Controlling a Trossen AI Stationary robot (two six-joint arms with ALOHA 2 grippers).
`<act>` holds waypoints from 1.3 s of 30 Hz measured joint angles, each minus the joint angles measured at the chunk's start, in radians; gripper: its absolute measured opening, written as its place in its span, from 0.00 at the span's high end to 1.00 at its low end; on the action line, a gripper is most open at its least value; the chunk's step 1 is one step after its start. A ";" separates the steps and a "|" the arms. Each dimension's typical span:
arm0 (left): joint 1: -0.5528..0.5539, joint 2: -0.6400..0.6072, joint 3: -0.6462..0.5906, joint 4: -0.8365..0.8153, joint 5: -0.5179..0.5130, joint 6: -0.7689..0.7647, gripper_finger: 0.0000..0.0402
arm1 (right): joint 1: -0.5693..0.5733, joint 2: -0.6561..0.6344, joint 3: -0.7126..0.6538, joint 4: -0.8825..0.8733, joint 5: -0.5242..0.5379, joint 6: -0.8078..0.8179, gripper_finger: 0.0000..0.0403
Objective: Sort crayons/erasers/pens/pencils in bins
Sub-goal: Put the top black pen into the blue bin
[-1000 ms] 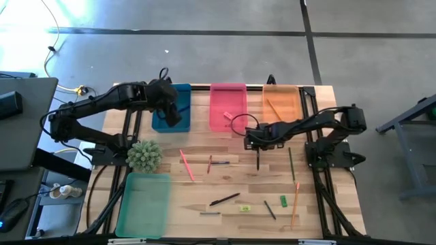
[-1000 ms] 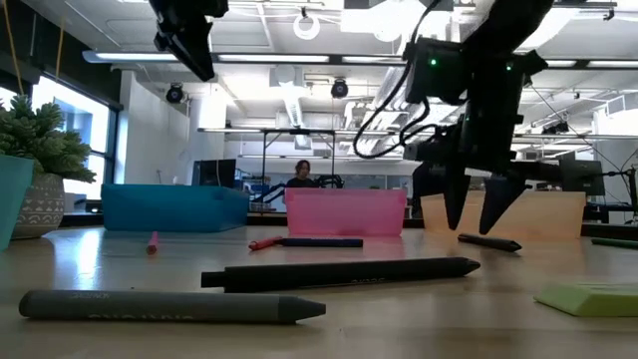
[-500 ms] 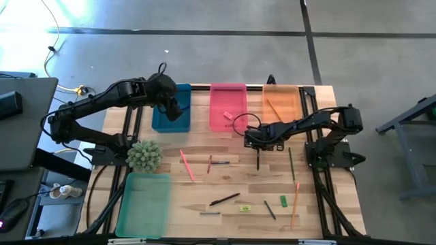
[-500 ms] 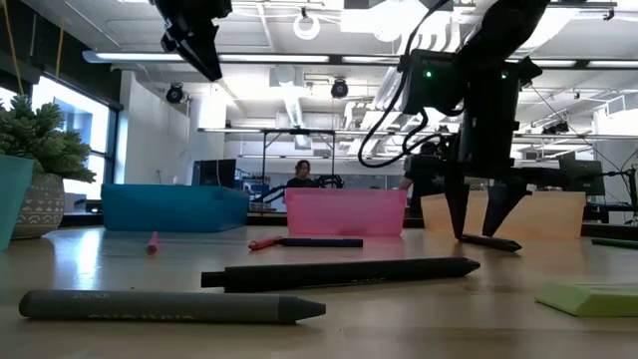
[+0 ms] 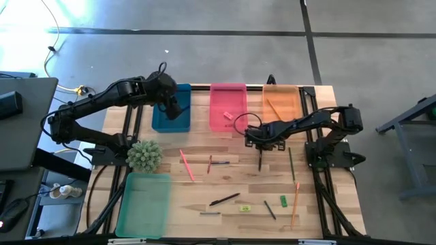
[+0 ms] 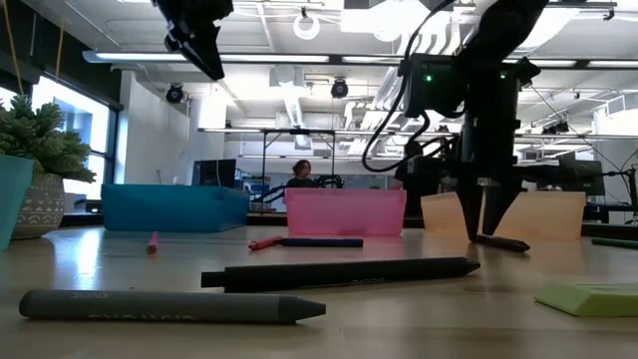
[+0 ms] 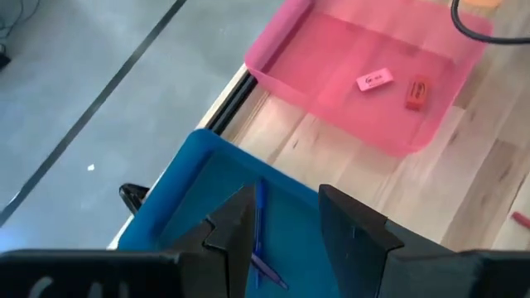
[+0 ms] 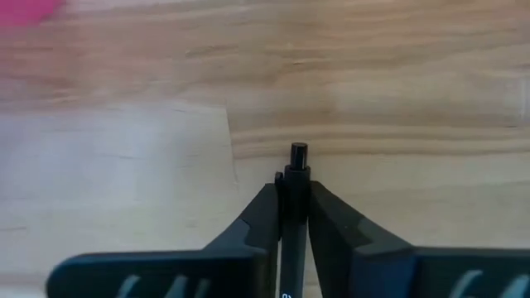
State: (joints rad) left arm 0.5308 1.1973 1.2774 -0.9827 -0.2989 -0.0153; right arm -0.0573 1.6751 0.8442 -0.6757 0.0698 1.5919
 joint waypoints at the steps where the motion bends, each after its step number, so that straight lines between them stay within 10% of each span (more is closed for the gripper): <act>1: 0.000 0.000 0.000 -0.011 0.001 -0.006 0.70 | 0.001 0.001 0.008 -0.011 -0.009 -0.014 0.92; 39: 0.000 0.000 0.000 -0.124 0.343 0.027 0.70 | 0.077 0.002 0.373 -0.153 0.123 -0.311 0.93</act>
State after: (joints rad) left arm 0.5308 1.1973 1.2770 -1.1069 0.0445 0.0122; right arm 0.0200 1.6775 1.2167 -0.8291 0.1928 1.2812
